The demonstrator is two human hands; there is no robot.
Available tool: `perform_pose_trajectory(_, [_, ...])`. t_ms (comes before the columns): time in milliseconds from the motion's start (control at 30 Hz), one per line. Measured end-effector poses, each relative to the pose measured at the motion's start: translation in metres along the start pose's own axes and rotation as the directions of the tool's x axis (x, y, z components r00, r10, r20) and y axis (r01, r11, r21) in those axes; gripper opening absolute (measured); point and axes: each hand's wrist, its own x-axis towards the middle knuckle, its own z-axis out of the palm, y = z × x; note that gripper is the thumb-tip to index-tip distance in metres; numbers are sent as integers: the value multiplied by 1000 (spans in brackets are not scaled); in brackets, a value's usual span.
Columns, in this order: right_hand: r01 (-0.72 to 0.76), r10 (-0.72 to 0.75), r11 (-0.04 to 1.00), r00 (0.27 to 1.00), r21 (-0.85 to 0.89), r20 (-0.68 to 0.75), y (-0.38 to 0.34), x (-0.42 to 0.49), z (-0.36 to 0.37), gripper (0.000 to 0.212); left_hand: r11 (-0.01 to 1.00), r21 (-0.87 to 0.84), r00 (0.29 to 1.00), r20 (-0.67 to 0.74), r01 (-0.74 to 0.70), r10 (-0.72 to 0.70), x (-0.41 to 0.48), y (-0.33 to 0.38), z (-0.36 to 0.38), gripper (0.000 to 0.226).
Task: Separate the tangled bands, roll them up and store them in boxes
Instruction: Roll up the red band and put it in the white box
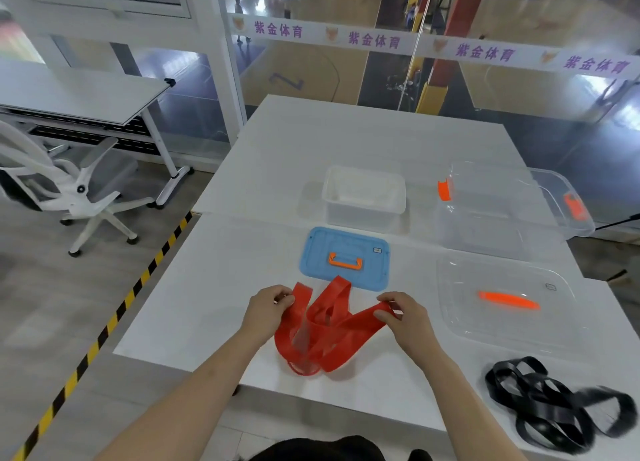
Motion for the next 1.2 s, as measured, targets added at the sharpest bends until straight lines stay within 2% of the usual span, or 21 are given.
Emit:
perform_pose_trajectory(100, [-13,13,1000,1000,22,-5,-4,0,4,26,998,-37,999,10,49,-48,0,-2,-1,9])
perform_pose_trajectory(167, [-20,21,998,1000,56,-11,-12,0,4,31,998,-7,998,5,70,-70,1,-6,-1,12])
perform_pose_trajectory(233, [-31,32,996,999,86,-9,-24,1,4,34,990,90,993,53,104,-109,1,-9,-2,9])
perform_pose_trajectory(300, [-17,18,994,1000,105,-4,-38,2,0,31,965,235,988,73,119,-140,-2,-4,-5,37])
perform_pose_trajectory(367, [9,-10,992,1000,127,6,-56,3,-3,27,970,239,998,37,40,-50,-5,12,-11,43])
perform_pose_trajectory(433, [51,-47,986,999,157,-27,-78,4,-6,25,992,92,995,43,-89,85,-11,35,-16,33])
perform_pose_trajectory(500, [105,-92,975,993,197,-71,-104,6,-8,25,986,-65,979,122,-155,162,-18,58,-18,26])
perform_pose_trajectory(667, [191,-187,948,982,253,-41,-163,10,-12,20,927,-230,931,149,-296,334,-29,95,-25,36])
perform_pose_trajectory(833, [212,-218,931,976,298,-12,-197,14,-8,15,891,-189,901,61,-413,430,-34,120,-42,45])
perform_pose_trajectory(1000, [210,-197,923,978,324,-73,-214,19,-4,16,909,10,909,-35,-416,416,-40,136,-51,62])
perform_pose_trajectory(1067, [202,-188,915,979,350,-73,-218,17,-2,17,910,89,910,-59,-405,411,-43,142,-51,61])
perform_pose_trajectory(1133, [196,-192,912,980,361,-49,-219,15,1,18,917,63,914,-82,-393,397,-43,145,-52,54])
perform_pose_trajectory(1200, [169,-188,902,982,398,10,-219,12,0,18,921,-44,920,-80,-388,384,-42,144,-53,45])
